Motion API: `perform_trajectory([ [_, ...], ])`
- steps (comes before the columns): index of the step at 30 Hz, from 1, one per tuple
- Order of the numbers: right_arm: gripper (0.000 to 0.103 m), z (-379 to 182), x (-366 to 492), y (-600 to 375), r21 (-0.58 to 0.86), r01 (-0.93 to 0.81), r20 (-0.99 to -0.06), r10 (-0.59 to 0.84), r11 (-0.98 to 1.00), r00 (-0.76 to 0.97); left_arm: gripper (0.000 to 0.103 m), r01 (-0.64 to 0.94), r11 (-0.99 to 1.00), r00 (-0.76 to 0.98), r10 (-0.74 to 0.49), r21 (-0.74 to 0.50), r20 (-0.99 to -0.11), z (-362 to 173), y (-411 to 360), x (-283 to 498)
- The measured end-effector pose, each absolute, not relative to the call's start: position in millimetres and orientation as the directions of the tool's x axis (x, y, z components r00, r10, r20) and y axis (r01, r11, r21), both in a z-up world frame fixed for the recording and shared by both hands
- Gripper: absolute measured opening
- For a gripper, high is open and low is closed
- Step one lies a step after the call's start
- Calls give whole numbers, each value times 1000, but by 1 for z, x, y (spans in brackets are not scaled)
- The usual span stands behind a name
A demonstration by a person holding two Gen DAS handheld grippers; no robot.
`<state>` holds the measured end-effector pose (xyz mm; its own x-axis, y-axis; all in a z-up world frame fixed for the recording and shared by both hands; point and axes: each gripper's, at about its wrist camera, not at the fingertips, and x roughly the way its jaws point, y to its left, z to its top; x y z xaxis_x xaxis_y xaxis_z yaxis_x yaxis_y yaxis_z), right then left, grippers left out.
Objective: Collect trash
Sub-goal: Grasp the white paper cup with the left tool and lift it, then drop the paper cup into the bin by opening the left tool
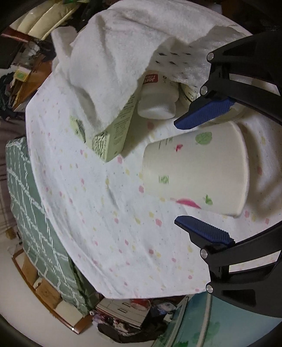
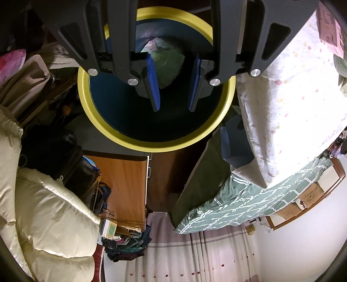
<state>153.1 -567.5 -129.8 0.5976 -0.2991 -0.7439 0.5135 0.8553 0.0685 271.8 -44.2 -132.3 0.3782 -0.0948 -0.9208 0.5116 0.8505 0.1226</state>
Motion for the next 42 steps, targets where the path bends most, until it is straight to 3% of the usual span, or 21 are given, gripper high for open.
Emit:
perform_trajectory([
  [11, 26, -133, 158, -557, 62, 484, -752, -278, 873, 597, 82, 553, 827, 322, -101, 101, -941, -133, -40, 274],
  [14, 26, -133, 157, -554, 62, 467, -758, -263, 882, 597, 71, 537, 836, 316, -77, 111, -946, -135, -36, 280],
  [19, 26, -131, 154, -554, 67, 458, -758, -253, 887, 601, 63, 522, 849, 296, -88, 84, -951, -133, -25, 287],
  [29, 26, -118, 138, -557, 82, 456, -729, -258, 886, 634, 59, 481, 859, 443, -65, 176, -894, -88, -24, 267],
  [35, 26, -103, 121, -562, 71, 462, -701, -285, 884, 653, 59, 499, 845, 544, -132, 193, -828, -24, -50, 242],
  [42, 26, -88, 90, -572, 58, 479, -672, -321, 876, 668, 59, 646, 753, 556, -348, 128, -755, 31, -152, 206],
])
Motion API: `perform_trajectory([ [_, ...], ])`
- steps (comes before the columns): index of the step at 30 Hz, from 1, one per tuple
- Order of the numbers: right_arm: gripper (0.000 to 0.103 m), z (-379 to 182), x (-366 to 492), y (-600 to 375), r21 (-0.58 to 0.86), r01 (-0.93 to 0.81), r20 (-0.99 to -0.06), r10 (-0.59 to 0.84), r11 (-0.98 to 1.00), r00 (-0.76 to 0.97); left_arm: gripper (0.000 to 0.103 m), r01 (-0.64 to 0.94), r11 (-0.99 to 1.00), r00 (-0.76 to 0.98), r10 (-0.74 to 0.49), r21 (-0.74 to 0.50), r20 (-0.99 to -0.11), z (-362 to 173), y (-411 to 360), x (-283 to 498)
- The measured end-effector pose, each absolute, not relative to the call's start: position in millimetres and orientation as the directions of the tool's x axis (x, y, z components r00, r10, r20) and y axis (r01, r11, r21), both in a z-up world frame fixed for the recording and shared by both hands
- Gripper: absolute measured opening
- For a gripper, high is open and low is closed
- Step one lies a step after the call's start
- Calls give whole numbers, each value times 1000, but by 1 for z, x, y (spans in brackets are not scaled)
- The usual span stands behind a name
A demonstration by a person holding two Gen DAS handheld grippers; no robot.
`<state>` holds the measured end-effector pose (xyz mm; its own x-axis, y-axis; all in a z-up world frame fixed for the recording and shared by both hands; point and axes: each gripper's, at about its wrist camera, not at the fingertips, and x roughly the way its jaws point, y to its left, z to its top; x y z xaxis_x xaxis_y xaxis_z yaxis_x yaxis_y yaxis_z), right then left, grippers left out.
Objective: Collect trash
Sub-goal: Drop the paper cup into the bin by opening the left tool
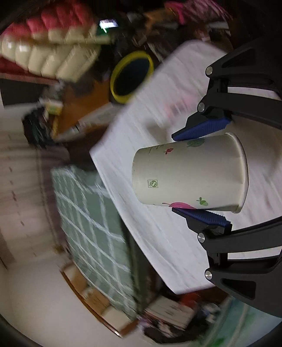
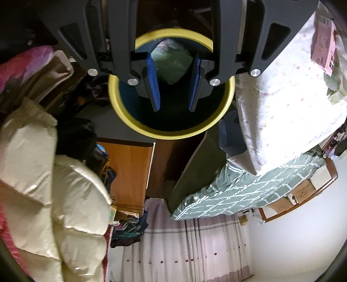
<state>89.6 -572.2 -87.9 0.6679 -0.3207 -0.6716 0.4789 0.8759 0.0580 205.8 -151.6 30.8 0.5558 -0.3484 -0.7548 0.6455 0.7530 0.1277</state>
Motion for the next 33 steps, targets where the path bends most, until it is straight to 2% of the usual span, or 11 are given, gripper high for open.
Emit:
perform_trajectory([
  [4, 26, -79, 63, -577, 52, 493, -646, -347, 869, 680, 59, 746, 662, 488, -464, 76, -740, 32, -232, 189],
  [8, 26, -72, 34, -580, 19, 513, -620, -392, 858, 679, 60, 822, 569, 395, -529, 32, -751, 18, -318, 180],
  [14, 26, -72, -2, -587, -30, 544, -612, -446, 839, 654, 60, 863, 506, 304, -542, -15, -783, -21, -435, 188],
  [20, 26, -76, -19, -601, -23, 562, -619, -453, 827, 641, 61, 856, 515, 276, -526, -43, -804, -66, -505, 210],
  [24, 26, -78, -19, -605, -16, 560, -623, -447, 828, 642, 65, 843, 536, 285, -517, -46, -807, -89, -533, 220],
  [28, 35, -79, -19, -604, -15, 559, -618, -447, 829, 646, 85, 814, 580, 334, -507, -27, -795, -99, -545, 229],
  [33, 35, -82, -16, -600, -26, 557, -621, -450, 830, 641, 87, 790, 609, 346, -545, -77, -764, -76, -514, 229],
])
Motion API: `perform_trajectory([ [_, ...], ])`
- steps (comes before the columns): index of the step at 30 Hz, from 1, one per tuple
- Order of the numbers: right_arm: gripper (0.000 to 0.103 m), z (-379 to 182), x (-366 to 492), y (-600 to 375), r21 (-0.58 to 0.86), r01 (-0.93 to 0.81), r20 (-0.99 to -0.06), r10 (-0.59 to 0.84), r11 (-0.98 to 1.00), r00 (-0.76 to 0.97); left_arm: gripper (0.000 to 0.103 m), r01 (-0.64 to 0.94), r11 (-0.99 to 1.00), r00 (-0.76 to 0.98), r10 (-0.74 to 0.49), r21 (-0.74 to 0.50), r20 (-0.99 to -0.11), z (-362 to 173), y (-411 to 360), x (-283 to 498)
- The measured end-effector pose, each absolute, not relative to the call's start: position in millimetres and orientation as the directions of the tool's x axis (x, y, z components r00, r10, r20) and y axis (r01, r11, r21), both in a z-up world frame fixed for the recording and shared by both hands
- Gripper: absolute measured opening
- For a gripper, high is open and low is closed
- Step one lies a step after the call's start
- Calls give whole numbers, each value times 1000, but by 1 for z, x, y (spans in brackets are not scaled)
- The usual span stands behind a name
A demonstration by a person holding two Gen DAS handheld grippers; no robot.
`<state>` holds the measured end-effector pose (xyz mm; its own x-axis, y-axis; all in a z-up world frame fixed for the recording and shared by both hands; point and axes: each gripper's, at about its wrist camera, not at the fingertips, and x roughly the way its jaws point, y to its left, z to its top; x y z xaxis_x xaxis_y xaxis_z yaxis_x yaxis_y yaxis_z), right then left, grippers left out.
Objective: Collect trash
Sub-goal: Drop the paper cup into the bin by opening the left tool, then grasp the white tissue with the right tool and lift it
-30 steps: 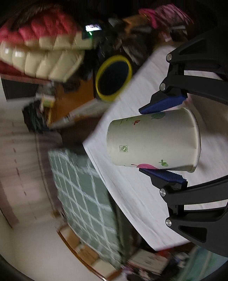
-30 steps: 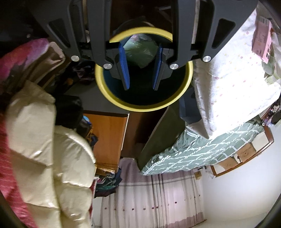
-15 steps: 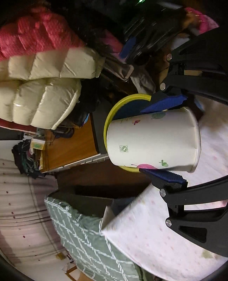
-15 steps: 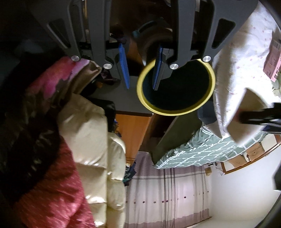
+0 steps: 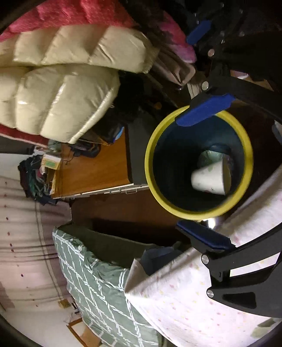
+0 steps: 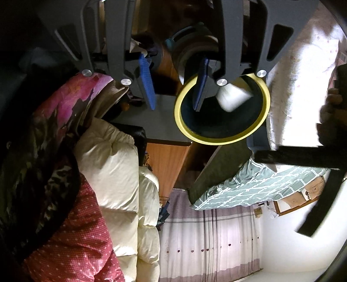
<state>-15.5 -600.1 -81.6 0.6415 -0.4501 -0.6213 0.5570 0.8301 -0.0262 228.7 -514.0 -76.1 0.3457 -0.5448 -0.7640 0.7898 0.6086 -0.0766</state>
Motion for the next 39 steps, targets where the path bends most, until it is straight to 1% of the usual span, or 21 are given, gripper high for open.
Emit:
perform_trajectory([
  [2, 35, -83, -14, -597, -26, 549, -627, -441, 836, 642, 89, 779, 622, 378, -561, -73, -736, -57, -488, 218],
  [4, 35, -86, -11, -591, -22, 533, -635, -424, 846, 646, 93, 761, 645, 425, -571, -65, -703, -33, -456, 208],
  [6, 35, -89, -8, -585, -24, 519, -643, -410, 855, 647, 95, 738, 673, 473, -578, -59, -665, -13, -418, 194],
  [8, 35, -91, -3, -575, -24, 498, -650, -392, 867, 651, 96, 713, 699, 511, -576, -61, -638, 1, -383, 184],
  [9, 35, -91, 0, -569, -23, 484, -652, -380, 875, 656, 98, 694, 716, 532, -574, -67, -623, 8, -362, 179],
  [11, 35, -90, 5, -557, -21, 460, -653, -361, 888, 666, 98, 654, 754, 576, -553, -67, -602, 18, -320, 169],
  [14, 35, -87, 12, -534, -14, 405, -648, -317, 914, 692, 98, 567, 822, 657, -488, -50, -574, 27, -252, 154],
  [20, 35, -73, 33, -462, 8, 227, -636, -170, 974, 752, 98, 372, 928, 767, -321, -22, -555, 23, -136, 130],
  [24, 35, -58, 52, -408, 42, 69, -620, -28, 997, 784, 98, 233, 972, 814, -205, -17, -543, 15, -69, 112],
  [27, 35, -48, 69, -365, 95, -71, -611, 114, 993, 783, 98, 153, 988, 834, -135, -10, -535, 9, -30, 101],
  [30, 35, -39, 85, -327, 111, -167, -599, 201, 980, 776, 98, 108, 994, 842, -106, -27, -529, 4, 0, 91],
  [34, 35, -34, 108, -291, 148, -254, -609, 290, 956, 738, 98, 71, 996, 849, -87, -50, -521, -1, 22, 83],
  [39, 35, -38, 123, -258, 137, -296, -644, 312, 945, 698, 98, 69, 996, 847, -90, -61, -524, -9, 31, 82],
])
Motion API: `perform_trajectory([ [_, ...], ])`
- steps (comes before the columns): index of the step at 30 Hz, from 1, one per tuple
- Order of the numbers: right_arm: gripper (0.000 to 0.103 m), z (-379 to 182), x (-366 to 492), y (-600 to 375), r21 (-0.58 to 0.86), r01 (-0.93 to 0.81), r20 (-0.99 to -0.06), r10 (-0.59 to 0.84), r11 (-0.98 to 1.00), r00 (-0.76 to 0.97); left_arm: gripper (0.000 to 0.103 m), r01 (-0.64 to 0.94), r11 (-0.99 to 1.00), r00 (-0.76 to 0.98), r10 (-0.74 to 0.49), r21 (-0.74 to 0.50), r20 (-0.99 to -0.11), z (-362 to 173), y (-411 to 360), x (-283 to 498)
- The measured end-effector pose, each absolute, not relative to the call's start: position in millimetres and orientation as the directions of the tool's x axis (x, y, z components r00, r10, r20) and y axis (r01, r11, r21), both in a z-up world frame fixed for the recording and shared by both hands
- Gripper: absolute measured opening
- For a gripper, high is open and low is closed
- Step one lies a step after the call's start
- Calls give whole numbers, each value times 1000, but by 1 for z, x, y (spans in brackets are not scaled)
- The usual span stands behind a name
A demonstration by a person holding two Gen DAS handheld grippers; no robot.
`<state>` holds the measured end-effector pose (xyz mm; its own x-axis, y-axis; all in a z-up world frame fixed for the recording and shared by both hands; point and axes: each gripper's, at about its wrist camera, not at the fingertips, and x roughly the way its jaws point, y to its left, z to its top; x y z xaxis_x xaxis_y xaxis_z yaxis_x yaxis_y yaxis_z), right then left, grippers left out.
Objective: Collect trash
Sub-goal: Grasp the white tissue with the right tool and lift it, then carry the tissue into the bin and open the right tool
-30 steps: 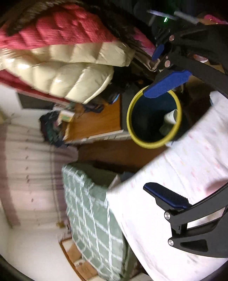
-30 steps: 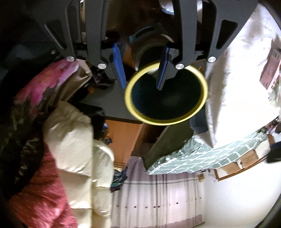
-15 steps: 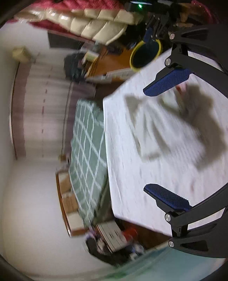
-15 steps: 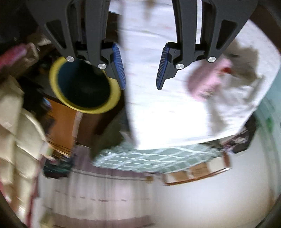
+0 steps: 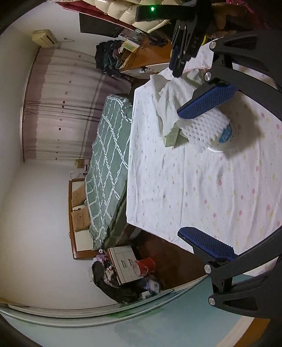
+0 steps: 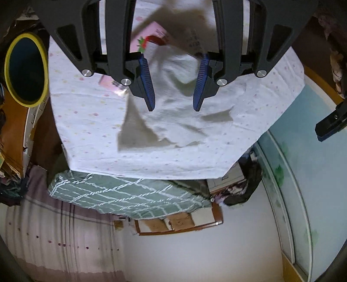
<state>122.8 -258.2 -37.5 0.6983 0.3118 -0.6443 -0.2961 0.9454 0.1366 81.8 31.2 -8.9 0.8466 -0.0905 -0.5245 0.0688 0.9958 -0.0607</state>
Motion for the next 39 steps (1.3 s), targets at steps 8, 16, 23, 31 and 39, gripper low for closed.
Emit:
perform_trajectory([
  [8, 24, -50, 121, -251, 151, -298, -686, 317, 943, 655, 98, 85, 994, 830, -109, -70, -546, -19, 22, 90],
  [16, 3, -31, 121, -257, 179, -312, -645, 351, 933, 679, 98, 94, 993, 824, -117, -70, -555, -23, 16, 93],
  [23, 2, 12, 139, -264, 196, -313, -582, 368, 929, 725, 98, 101, 992, 824, -125, -74, -553, -25, 14, 91],
  [31, 2, 71, 167, -270, 172, -299, -523, 344, 939, 780, 98, 116, 991, 824, -135, -69, -551, -25, 11, 90],
  [39, 2, 123, 166, -304, 141, -233, -454, 272, 962, 849, 98, 129, 989, 822, -148, -74, -550, -25, 9, 90],
])
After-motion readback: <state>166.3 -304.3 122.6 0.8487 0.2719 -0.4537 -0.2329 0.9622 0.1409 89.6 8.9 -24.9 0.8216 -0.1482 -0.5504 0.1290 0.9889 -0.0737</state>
